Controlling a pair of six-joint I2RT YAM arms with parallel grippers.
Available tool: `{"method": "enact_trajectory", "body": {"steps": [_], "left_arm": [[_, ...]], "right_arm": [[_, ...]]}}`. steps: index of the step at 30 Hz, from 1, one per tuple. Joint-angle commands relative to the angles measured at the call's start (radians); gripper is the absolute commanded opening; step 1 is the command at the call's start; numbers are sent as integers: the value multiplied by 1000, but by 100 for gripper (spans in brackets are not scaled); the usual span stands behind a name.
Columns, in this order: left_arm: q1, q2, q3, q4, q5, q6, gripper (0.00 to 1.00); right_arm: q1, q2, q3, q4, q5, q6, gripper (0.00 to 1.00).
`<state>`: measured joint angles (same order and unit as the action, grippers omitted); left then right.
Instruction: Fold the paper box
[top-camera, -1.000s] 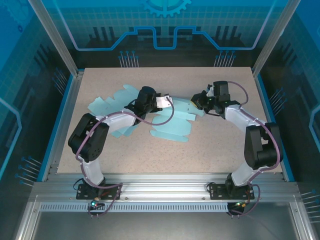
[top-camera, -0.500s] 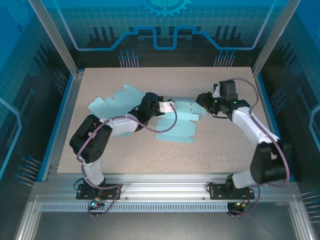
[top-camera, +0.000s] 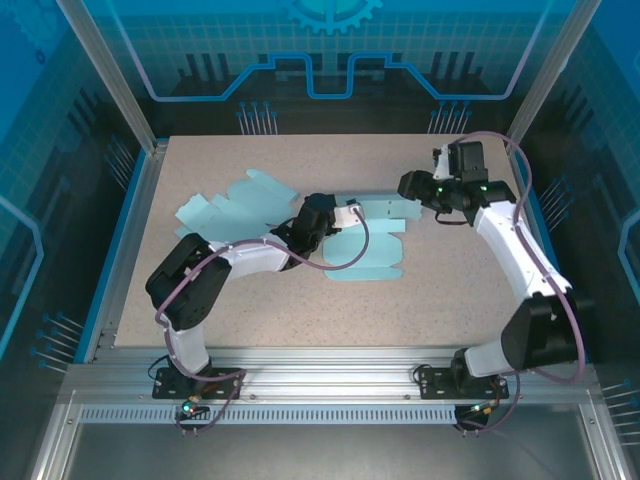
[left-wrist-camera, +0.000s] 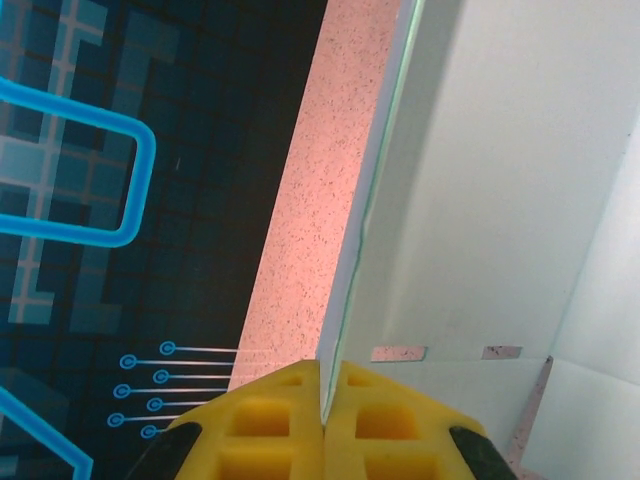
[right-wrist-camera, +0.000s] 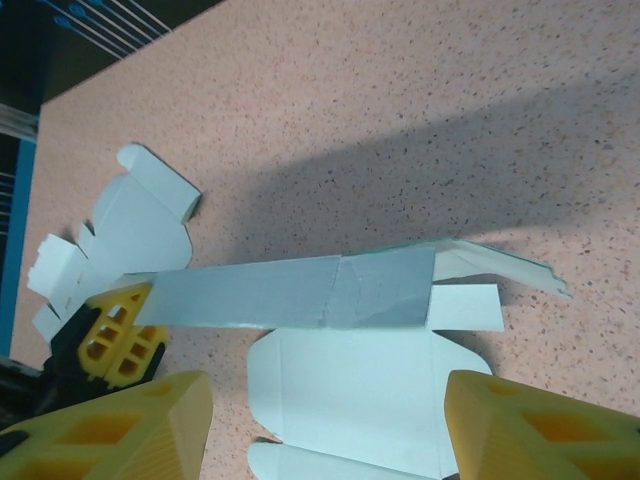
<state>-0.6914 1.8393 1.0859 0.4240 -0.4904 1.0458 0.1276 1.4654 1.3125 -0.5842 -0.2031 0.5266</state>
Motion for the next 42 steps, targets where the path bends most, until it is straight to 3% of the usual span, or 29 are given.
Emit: {"method": "enact_trajectory", "body": {"steps": [1,11,18,28,33,42], "left_arm": [[-13,12,30,-1,-66,-44,0],[-15,18,12,10,-70,-27,0],[-16,33,29,-6,-67,-49,0],[-20,42,25,-13,-40,-82,0],[-43,44,3,15,-24,-84,0],[-97,45,-53,65,-83,-96,0]], "right_arm": [[17,79,75,-38,-54,-51,64],[67,259,238,-107,-35,-103,65],[69,257,142,-60,-17,-55,65],[70,276,33,73,-111,15,63],[69,282,-7,161,-188,59,55],[63,129,-174,236,-163,95,43]]}}
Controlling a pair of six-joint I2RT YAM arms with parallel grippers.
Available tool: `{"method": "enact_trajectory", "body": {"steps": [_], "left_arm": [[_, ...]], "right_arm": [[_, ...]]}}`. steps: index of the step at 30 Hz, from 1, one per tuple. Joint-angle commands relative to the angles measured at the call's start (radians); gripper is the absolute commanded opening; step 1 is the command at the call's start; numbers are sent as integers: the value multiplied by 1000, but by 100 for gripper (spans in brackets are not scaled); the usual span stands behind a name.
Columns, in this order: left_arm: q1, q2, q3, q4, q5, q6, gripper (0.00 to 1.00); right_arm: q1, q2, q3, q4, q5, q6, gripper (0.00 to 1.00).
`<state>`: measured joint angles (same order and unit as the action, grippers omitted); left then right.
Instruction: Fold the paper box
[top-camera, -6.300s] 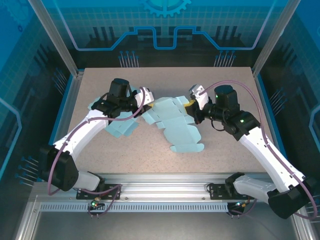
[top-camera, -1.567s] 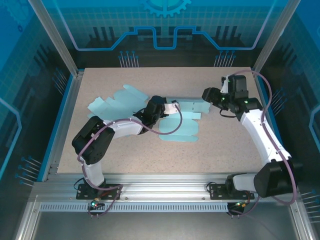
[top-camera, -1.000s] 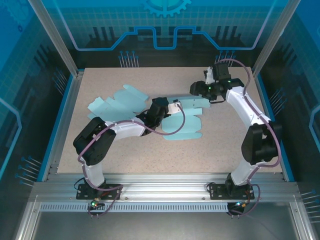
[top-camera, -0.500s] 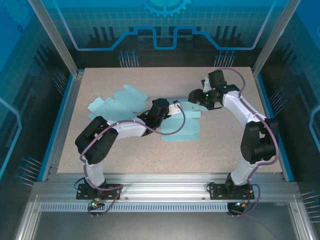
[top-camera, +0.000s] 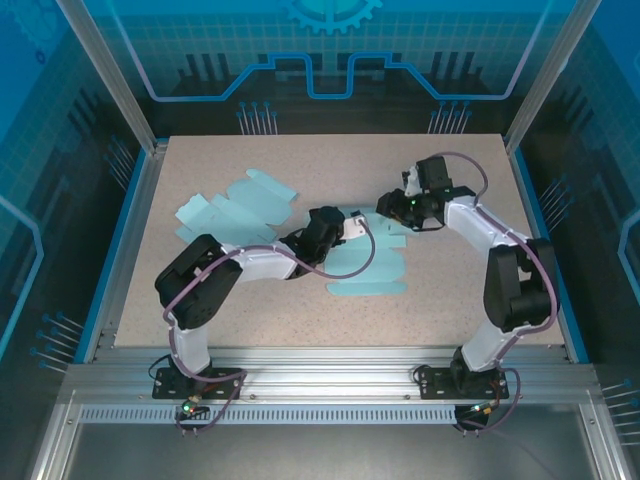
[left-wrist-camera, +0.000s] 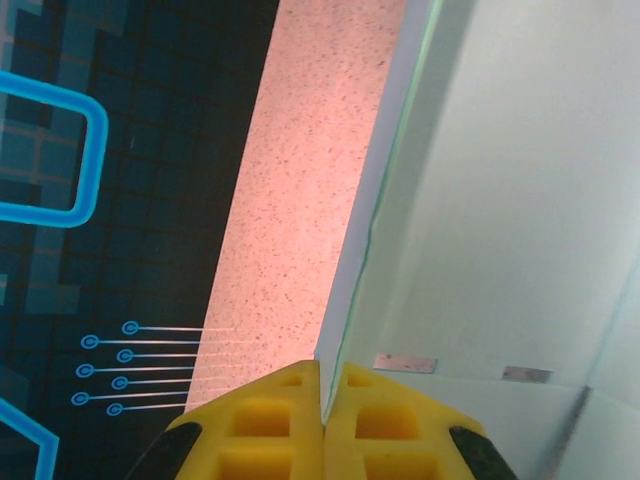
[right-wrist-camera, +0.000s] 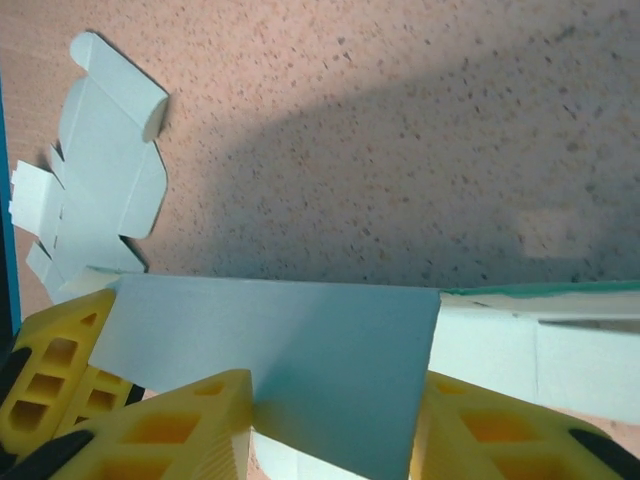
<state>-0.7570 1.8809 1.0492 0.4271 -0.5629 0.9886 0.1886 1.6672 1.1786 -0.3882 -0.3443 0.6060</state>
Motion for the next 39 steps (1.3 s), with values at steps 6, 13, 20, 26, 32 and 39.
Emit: {"method": "enact_trajectory", "body": {"steps": [6,13,20,26,32,39], "left_arm": [[-29,-8,-40,64,-34,-95,0],[-16,-35,-60,99,-14,-118,0],[-8,-77,-104,137,42,-140,0],[-3,-84,-114,141,43,-140,0],[0,-81,-108,143,41,-144,0],[3,-78,-100,138,41,-146,0]], "right_arm": [[-9,-285,-173,-1,70,-6,57],[-50,-538,-365,-59,185,-42,61],[-81,-577,-506,36,209,-57,61],[-94,-492,-515,108,225,-67,60],[-95,-394,-519,223,200,-71,60],[-99,-277,-506,317,167,-72,58]]}}
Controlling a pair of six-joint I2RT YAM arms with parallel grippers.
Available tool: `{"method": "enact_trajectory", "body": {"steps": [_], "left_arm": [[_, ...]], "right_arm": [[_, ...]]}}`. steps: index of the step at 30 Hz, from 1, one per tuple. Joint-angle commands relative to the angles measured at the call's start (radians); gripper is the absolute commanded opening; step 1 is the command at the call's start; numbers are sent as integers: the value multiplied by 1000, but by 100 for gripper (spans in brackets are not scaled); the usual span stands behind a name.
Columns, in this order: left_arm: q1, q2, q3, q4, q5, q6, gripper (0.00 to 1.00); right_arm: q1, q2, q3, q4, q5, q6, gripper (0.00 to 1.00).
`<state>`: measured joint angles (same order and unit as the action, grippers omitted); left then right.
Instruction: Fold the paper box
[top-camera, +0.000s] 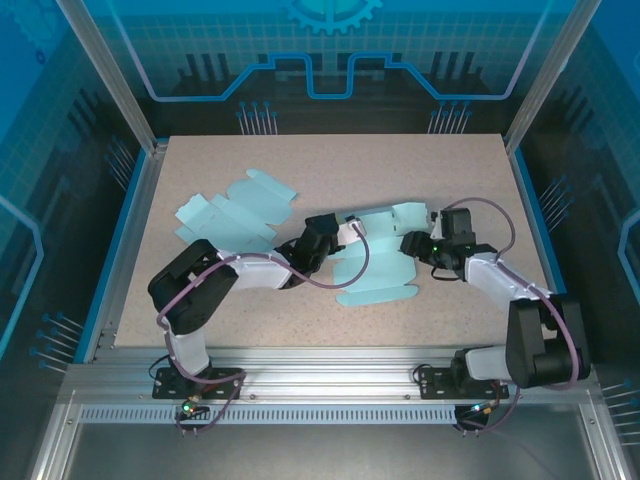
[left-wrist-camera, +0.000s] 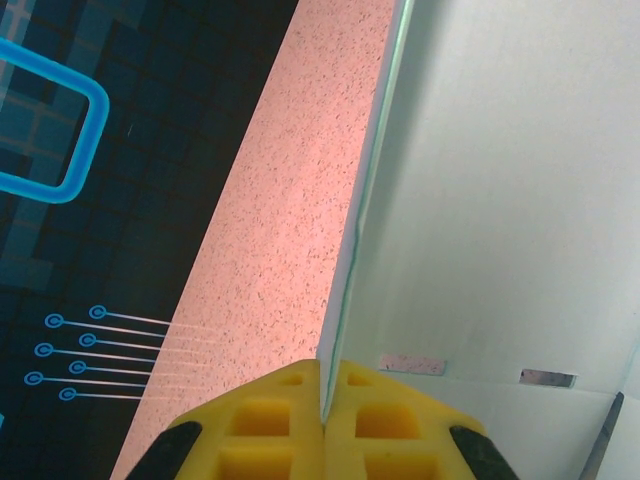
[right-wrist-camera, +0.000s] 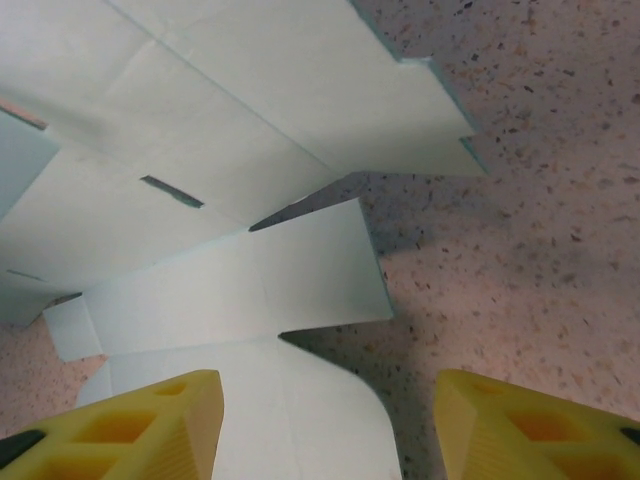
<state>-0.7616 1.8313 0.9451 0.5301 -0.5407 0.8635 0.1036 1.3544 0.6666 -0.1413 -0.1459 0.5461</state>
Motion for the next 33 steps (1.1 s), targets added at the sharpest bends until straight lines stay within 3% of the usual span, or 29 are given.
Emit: {"method": "enact_trajectory", "body": {"steps": [1,11,23,33], "left_arm": [[8,-29,4,35,19,-20,0],[9,-17,15,24,21,-21,0],[2,30,69,21,-23,-28,0],[-6,72,83,46,-37,20,0]], "right_arm": [[-14,52,9,81,-40,-13,57],[-13,124,20,203,-102,-1,53],[28,81,36,220,-132,15,33],[65,176,54,240,-103,43,33]]}}
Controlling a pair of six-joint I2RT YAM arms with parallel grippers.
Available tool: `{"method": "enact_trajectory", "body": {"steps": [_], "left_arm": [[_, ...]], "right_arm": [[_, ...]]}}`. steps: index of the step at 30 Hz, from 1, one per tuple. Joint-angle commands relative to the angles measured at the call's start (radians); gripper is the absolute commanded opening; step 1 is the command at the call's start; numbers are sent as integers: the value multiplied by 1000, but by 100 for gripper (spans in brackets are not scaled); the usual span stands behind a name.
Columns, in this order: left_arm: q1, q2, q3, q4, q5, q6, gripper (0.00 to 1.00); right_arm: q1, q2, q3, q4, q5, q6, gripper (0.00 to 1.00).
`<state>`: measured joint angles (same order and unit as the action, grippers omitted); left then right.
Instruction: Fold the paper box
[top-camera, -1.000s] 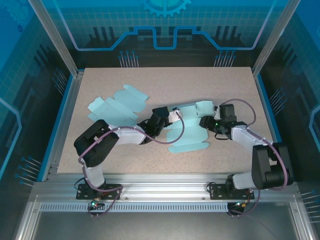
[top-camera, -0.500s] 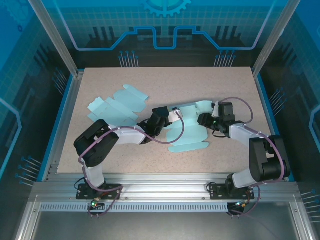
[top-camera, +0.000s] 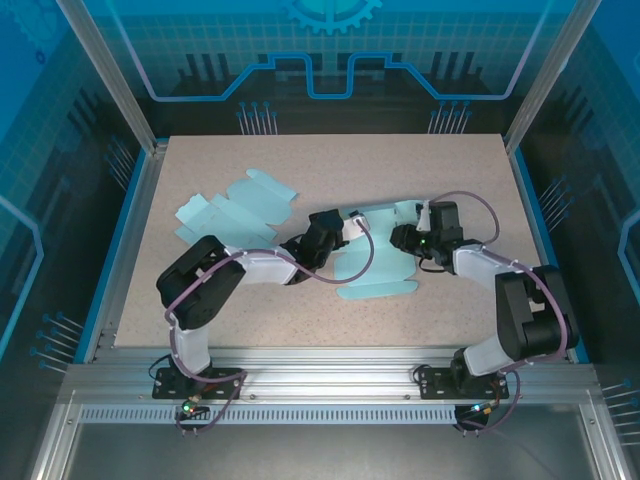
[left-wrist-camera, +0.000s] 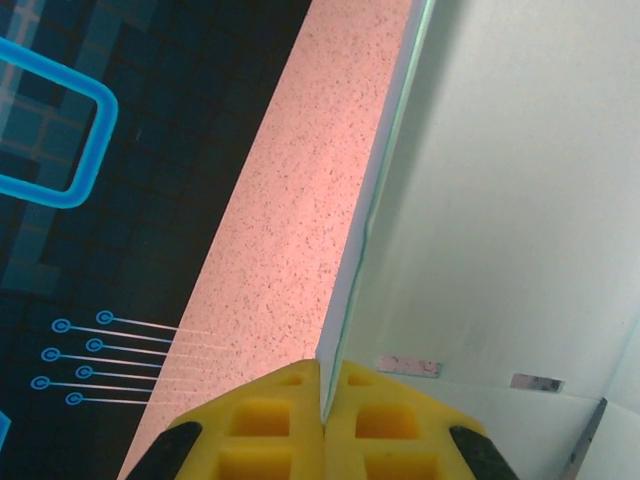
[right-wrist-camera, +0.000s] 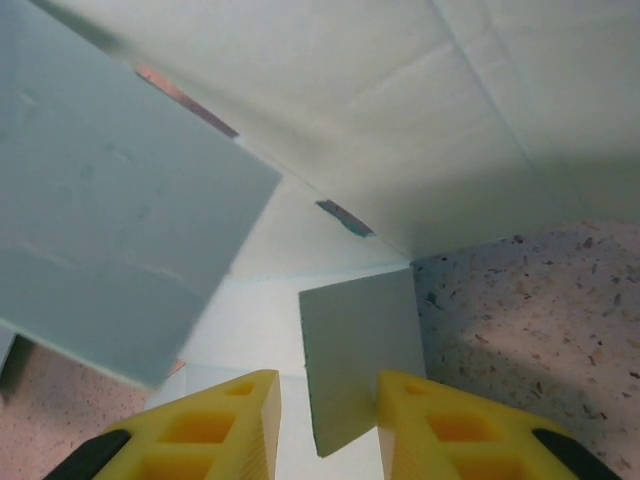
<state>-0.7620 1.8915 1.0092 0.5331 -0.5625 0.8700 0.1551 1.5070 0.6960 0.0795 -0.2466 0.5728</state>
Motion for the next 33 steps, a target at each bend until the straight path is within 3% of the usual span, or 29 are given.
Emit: {"method": "enact_trajectory", "body": {"steps": [1,6,10,15,21,26,33], "left_arm": [[-5,14,12,50,-17,18,0],[-5,28,-21,101,-33,78,0],[-5,61,-61,240,-46,207,0],[-5,101,-85,416,-59,350,0],[-5,104,-104,484,-29,408,0],[-5,122,-110,535,-30,444,0],[-5,138,-117,580,-29,463,0]], "right_arm": [[13,25,24,17,0,16,33],[9,-9,8,-29,3,-2,39],[-10,-104,-38,-79,12,-9,45],[-69,-265,-81,-147,-22,-26,56],[-188,-385,-35,-263,-31,-75,60],[-327,-310,36,-269,-99,-75,58],[-423,10,225,-236,-258,-27,47]]}}
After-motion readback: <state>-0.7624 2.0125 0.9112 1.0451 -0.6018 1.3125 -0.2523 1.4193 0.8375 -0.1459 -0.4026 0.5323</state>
